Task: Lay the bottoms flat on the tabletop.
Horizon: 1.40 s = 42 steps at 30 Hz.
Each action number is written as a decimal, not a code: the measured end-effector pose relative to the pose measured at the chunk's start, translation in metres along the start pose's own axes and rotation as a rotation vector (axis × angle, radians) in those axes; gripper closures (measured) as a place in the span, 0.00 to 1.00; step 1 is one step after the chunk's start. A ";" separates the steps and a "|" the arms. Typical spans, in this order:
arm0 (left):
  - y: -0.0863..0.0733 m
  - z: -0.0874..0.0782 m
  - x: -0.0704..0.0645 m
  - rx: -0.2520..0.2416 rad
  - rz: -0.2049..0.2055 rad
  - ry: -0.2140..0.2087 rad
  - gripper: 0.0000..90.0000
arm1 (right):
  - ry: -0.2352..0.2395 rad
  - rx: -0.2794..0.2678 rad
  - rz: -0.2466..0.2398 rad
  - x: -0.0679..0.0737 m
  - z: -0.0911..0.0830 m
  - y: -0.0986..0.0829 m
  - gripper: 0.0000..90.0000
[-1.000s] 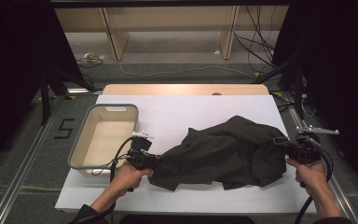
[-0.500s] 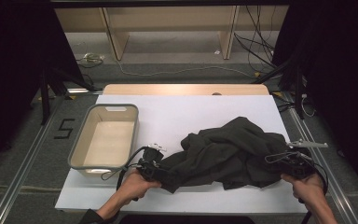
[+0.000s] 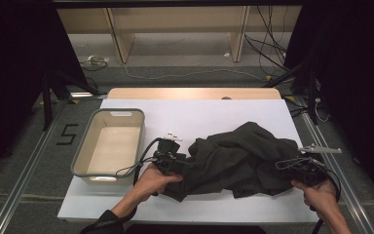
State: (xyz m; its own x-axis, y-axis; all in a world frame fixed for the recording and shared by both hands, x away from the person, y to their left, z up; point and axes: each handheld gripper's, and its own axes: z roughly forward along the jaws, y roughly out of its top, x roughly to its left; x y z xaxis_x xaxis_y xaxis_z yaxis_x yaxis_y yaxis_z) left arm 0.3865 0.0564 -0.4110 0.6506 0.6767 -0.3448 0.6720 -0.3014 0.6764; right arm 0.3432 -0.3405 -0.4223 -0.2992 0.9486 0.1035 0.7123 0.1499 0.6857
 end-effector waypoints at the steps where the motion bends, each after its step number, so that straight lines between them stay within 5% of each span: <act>1: 0.002 0.003 0.000 -0.004 -0.003 0.000 0.33 | -0.001 -0.001 0.002 -0.001 0.000 0.000 0.94; 3: 0.006 0.009 0.000 -0.009 -0.013 -0.005 0.32 | -0.001 -0.001 0.005 -0.001 0.000 0.001 0.94; 4: 0.007 0.016 -0.001 -0.005 -0.008 -0.040 0.38 | 0.002 -0.004 0.008 -0.002 -0.001 0.001 0.93; 6: 0.005 0.019 -0.002 -0.007 -0.002 -0.061 0.60 | 0.002 -0.008 0.008 -0.002 -0.001 0.002 0.92; 8: -0.002 0.026 -0.005 0.014 0.024 -0.069 0.82 | 0.012 -0.024 0.008 -0.004 -0.004 0.004 0.75; 9: -0.002 0.026 -0.005 0.014 0.024 -0.069 0.88 | 0.012 -0.024 0.008 -0.004 -0.004 0.004 0.75; 10: -0.006 0.030 -0.007 0.029 0.035 -0.062 0.91 | -0.003 -0.044 0.002 -0.004 -0.009 0.008 0.61; 15: -0.010 0.035 -0.013 0.058 0.053 -0.081 0.93 | 0.014 -0.124 -0.010 -0.004 -0.023 0.033 0.45; 20: -0.011 0.035 -0.015 0.064 0.062 -0.088 0.93 | 0.060 -0.152 -0.015 0.000 -0.021 0.050 0.42; 32: -0.017 0.038 -0.018 0.087 0.057 -0.115 0.92 | 0.184 -0.062 -0.129 0.042 0.015 0.096 0.33; 37: -0.018 0.038 -0.019 0.091 0.056 -0.120 0.92 | 0.237 -0.014 -0.159 0.055 0.034 0.106 0.30; 42: -0.018 0.038 -0.019 0.091 0.053 -0.124 0.92 | 0.241 0.034 -0.190 0.068 0.046 0.108 0.29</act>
State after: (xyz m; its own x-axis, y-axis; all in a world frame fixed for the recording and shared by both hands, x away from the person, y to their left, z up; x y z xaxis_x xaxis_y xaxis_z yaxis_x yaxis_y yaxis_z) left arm 0.3754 0.0234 -0.4418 0.7210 0.5718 -0.3913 0.6610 -0.3982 0.6360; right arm 0.4291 -0.2467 -0.3747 -0.5682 0.8098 0.1460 0.6485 0.3315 0.6852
